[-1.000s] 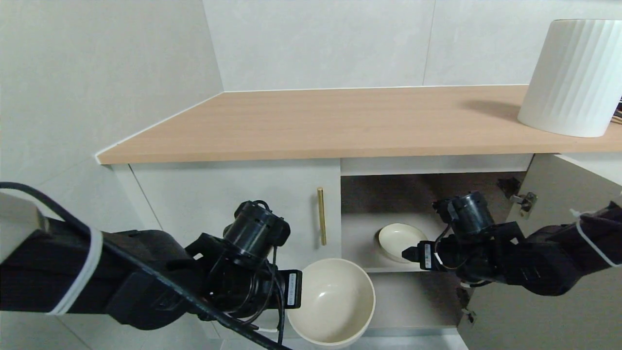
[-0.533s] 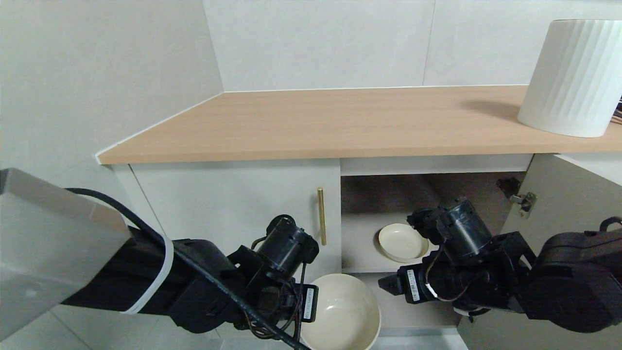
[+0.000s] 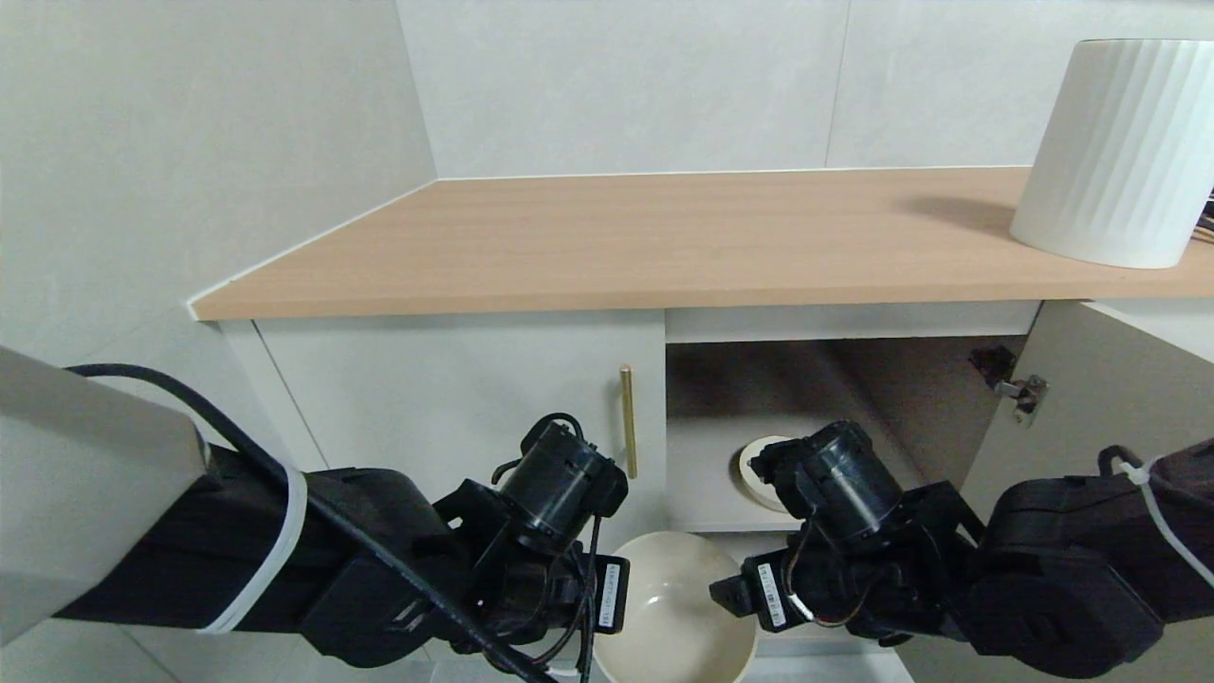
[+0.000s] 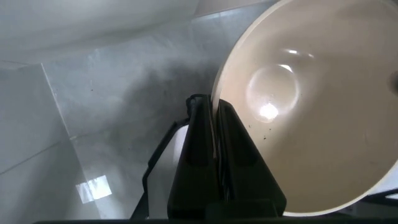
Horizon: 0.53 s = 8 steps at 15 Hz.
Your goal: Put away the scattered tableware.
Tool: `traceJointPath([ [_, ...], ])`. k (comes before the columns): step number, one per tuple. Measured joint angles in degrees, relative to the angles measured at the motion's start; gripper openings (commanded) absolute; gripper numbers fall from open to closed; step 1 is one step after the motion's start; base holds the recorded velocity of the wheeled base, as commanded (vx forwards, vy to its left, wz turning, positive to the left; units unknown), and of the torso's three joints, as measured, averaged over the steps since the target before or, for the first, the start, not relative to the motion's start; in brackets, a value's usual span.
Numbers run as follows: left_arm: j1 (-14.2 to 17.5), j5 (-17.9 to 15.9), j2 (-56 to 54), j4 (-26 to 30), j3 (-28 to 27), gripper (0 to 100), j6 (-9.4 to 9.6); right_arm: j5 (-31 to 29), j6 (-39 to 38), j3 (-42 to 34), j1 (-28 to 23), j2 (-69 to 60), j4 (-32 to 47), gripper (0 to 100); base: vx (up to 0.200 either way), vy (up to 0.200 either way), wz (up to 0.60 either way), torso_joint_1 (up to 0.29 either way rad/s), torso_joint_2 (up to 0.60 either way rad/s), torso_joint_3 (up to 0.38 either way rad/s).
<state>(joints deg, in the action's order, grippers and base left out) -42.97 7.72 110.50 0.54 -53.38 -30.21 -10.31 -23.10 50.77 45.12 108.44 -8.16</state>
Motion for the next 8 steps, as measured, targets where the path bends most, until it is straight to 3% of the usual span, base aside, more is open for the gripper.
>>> traceJointPath([
  [5,-0.3,0.0,-0.3,0.0,0.1,0,0.00,0.0,-0.2,0.5,0.0,1.5,0.0,100,0.000,0.000,0.00,0.000,0.00,0.000],
  [6,-0.4,0.0,-0.3,0.1,0.1,0,-0.01,0.0,-0.2,0.5,0.0,1.6,0.0,0,0.000,0.000,0.00,0.000,0.00,0.000],
  [8,-0.4,0.0,-0.2,0.0,0.1,0,0.00,0.2,-0.2,0.5,0.0,1.8,0.0,0,0.000,0.000,0.00,0.000,0.00,0.000],
])
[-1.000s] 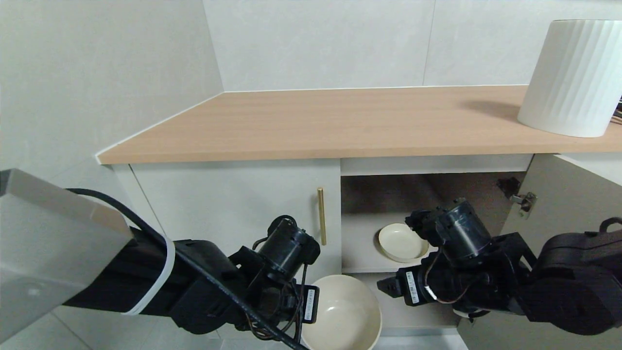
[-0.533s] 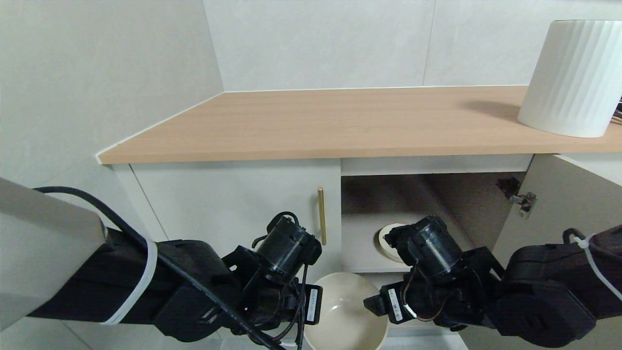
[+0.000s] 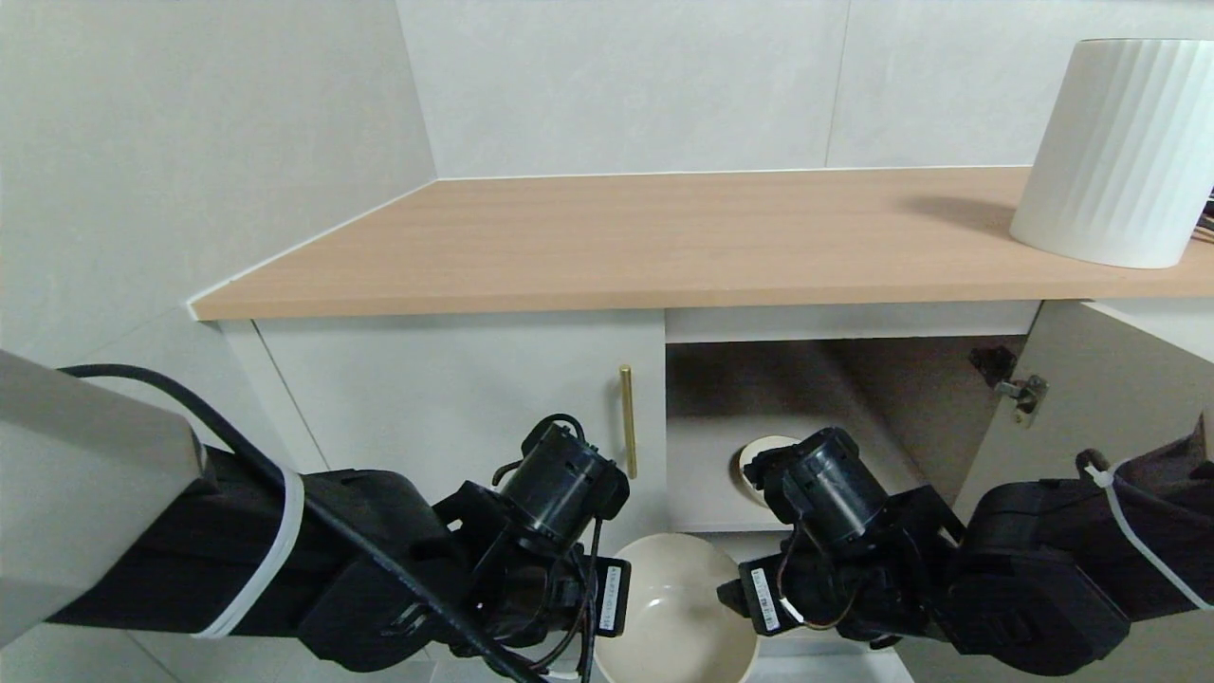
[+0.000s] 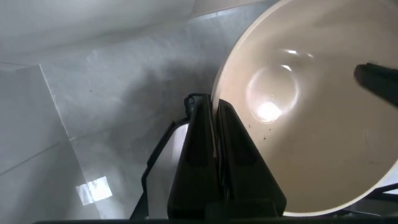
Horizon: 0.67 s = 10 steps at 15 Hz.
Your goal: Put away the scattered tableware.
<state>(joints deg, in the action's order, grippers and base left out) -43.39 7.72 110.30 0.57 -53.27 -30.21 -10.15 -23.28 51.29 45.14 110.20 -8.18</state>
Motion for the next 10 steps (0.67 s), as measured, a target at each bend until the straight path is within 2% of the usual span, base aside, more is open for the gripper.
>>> traceJointPath([
  [10,0.0,-0.1,-0.2,0.0,0.1,0,-0.01,0.2,-0.1,0.0,0.0,0.4,-0.1,0,0.000,0.000,0.00,0.000,0.00,0.000],
])
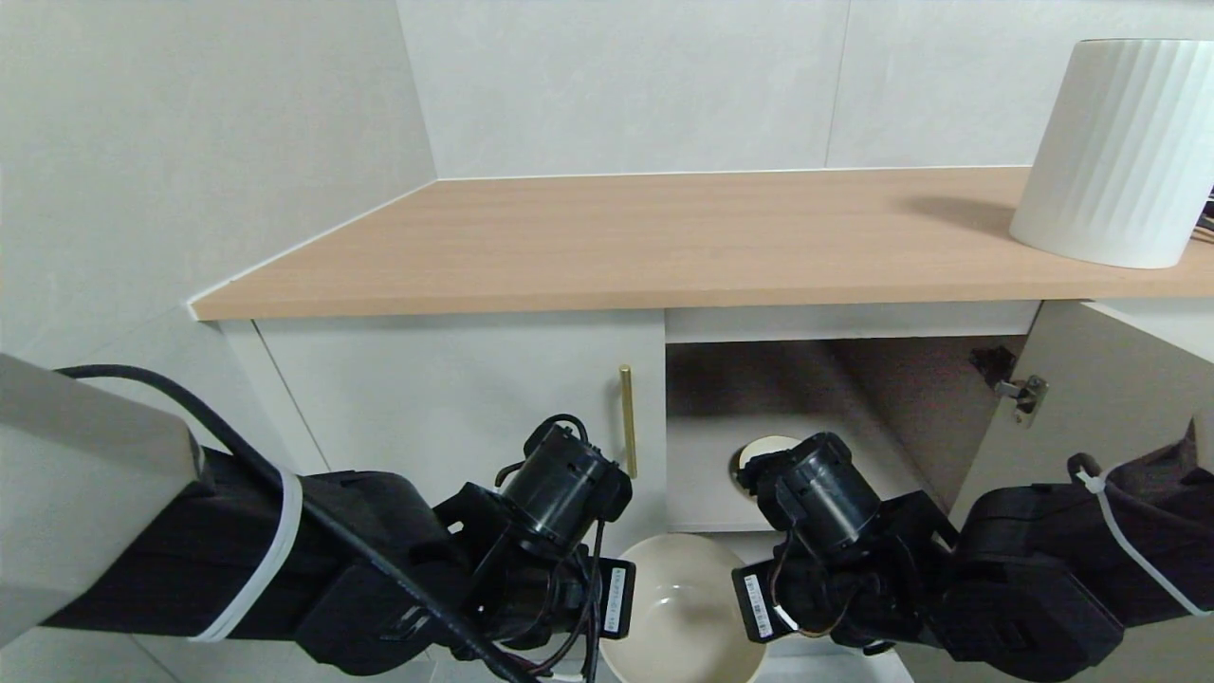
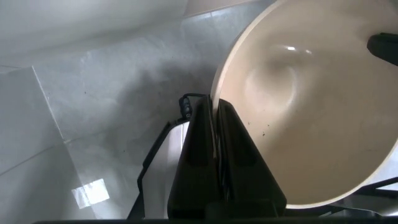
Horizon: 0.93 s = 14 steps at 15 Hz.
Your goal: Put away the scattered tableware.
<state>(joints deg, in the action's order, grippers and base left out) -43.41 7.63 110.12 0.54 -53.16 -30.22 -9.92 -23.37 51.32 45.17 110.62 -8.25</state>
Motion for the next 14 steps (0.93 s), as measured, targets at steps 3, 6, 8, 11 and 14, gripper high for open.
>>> traceJointPath([
  [3,0.0,0.0,0.0,0.1,0.0,100,0.01,0.0,0.0,0.0,0.0,0.1,0.0,0,0.000,0.000,0.00,0.000,0.00,0.000],
  [6,0.1,0.3,0.0,0.4,0.0,100,0.01,-0.4,0.1,-0.1,-0.2,0.3,0.5,0,0.000,0.000,0.00,0.000,0.00,0.000],
  [8,0.0,0.2,-0.1,0.3,0.0,100,0.01,-0.4,0.1,-0.1,0.0,0.4,0.4,0,0.000,0.000,0.00,0.000,0.00,0.000],
  [11,0.0,0.2,-0.1,0.2,0.0,100,0.01,-0.3,0.2,-0.1,0.0,0.5,0.2,0,0.000,0.000,0.00,0.000,0.00,0.000],
  [14,0.0,0.1,-0.1,0.1,0.0,100,0.00,-0.5,0.5,-0.1,-0.3,1.1,0.4,0,0.000,0.000,0.00,0.000,0.00,0.000],
])
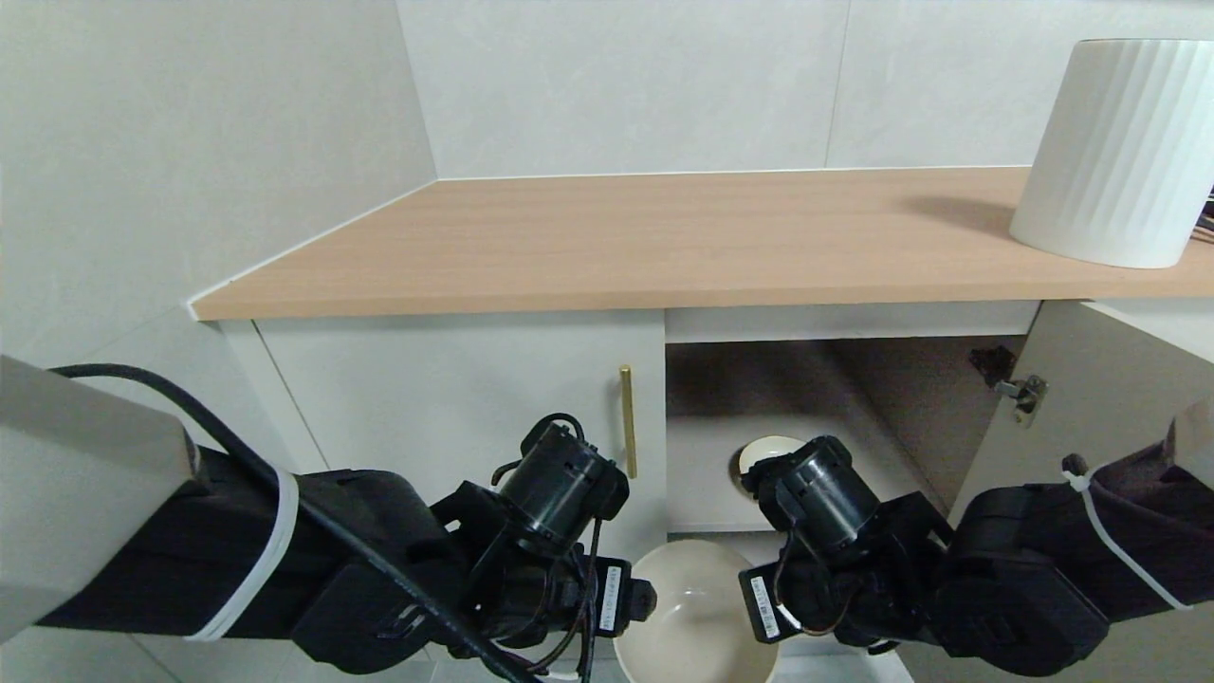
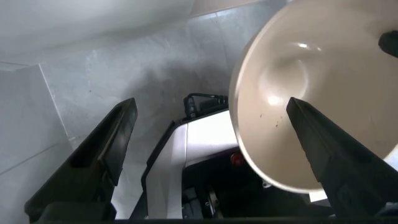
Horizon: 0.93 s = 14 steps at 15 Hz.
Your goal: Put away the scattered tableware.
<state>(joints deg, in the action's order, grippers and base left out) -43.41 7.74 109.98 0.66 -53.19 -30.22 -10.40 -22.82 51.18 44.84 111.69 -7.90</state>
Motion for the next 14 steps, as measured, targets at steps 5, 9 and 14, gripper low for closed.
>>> traceJointPath([
  [5,0.0,0.1,0.0,0.0,0.0,100,-0.05,-2.6,0.2,0.2,-3.4,3.1,0.0,0,0.000,0.000,0.00,0.000,0.00,0.000],
  [9,0.0,0.2,-0.4,-0.1,0.0,100,-0.05,-3.4,-0.1,-0.1,-8.1,4.7,0.0,0,0.000,0.000,0.00,0.000,0.00,0.000],
  [14,0.0,1.6,-0.5,-0.2,0.0,100,-0.07,-3.5,-0.6,3.0,-17.5,7.2,-1.4,0,0.000,0.000,0.00,0.000,0.00,0.000],
])
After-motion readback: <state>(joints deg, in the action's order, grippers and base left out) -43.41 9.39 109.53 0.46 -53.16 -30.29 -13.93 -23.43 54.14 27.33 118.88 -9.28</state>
